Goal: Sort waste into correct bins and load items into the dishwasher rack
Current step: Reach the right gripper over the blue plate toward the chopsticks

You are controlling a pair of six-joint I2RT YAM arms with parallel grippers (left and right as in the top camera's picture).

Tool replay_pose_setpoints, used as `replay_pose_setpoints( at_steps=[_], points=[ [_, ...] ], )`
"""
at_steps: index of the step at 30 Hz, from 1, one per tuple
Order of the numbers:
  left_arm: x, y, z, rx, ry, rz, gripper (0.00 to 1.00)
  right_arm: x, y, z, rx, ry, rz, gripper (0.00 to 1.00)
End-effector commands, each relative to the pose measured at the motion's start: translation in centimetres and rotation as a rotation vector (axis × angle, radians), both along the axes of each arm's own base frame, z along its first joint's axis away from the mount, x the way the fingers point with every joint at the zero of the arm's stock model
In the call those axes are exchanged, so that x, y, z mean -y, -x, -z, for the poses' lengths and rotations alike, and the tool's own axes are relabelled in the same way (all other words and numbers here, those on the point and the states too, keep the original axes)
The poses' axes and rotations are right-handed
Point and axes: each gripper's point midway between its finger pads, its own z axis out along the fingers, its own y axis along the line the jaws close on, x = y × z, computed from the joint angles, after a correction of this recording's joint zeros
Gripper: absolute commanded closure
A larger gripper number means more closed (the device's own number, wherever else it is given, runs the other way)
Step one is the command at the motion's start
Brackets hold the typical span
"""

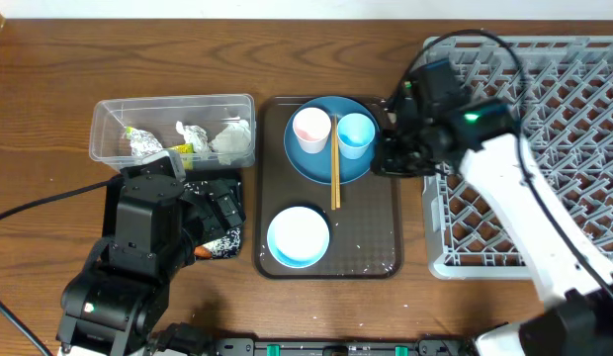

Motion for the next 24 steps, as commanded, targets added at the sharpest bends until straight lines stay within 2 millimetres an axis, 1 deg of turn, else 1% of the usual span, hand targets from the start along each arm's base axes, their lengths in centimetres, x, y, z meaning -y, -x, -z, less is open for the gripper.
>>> replay_pose_setpoints(
  at_steps=[1, 2, 3, 6, 10, 12, 13, 16, 20, 24],
  points=[
    [-0.4, -0.1, -0.8, 0.024, -0.015, -0.011, 0.02, -1.2, -0.2, 1.1, -0.009, 0.035, 0.032, 0.86],
    [-0.4, -0.1, -0.8, 0.024, -0.015, -0.011, 0.02, -1.7, -0.2, 1.5, -0.011, 0.035, 0.023, 0.78],
    [-0.4, -0.1, -0.8, 0.024, -0.015, -0.011, 0.02, -2.1, -0.2, 1.8, -0.014, 0.036, 0.016, 0.73],
    [-0.4, -0.1, -0.8, 0.024, -0.015, -0.011, 0.01, -2.7, -0.2, 3.2, -0.043, 0.054, 0.009, 0.69],
    [-0.4, -0.1, -0.8, 0.024, -0.015, -0.011, 0.01, -2.7, 0.0, 5.4, -0.109, 0.085, 0.021, 0.71],
    [-0.4, -0.1, -0.8, 0.024, -0.016, -0.011, 0.01, -2.9, 0.2, 6.7, -0.139, 0.102, 0.015, 0.78],
    [-0.4, -0.1, -0.8, 0.024, -0.015, -0.011, 0.01, -3.0, 0.2, 7.2, -0.153, 0.11, 0.013, 0.8],
    [-0.4, -0.1, -0.8, 0.024, -0.015, -0.011, 0.01, -3.1, 0.2, 8.7, -0.186, 0.127, 0.017, 0.8],
    [-0.4, -0.1, -0.8, 0.024, -0.015, -0.011, 0.01, -3.2, 0.4, 9.8, -0.217, 0.14, 0.027, 0.8],
    [-0.4, -0.1, -0.8, 0.024, -0.015, -0.011, 0.01, -4.1, 0.7, 10.0, -0.211, 0.14, 0.011, 0.79]
  ],
)
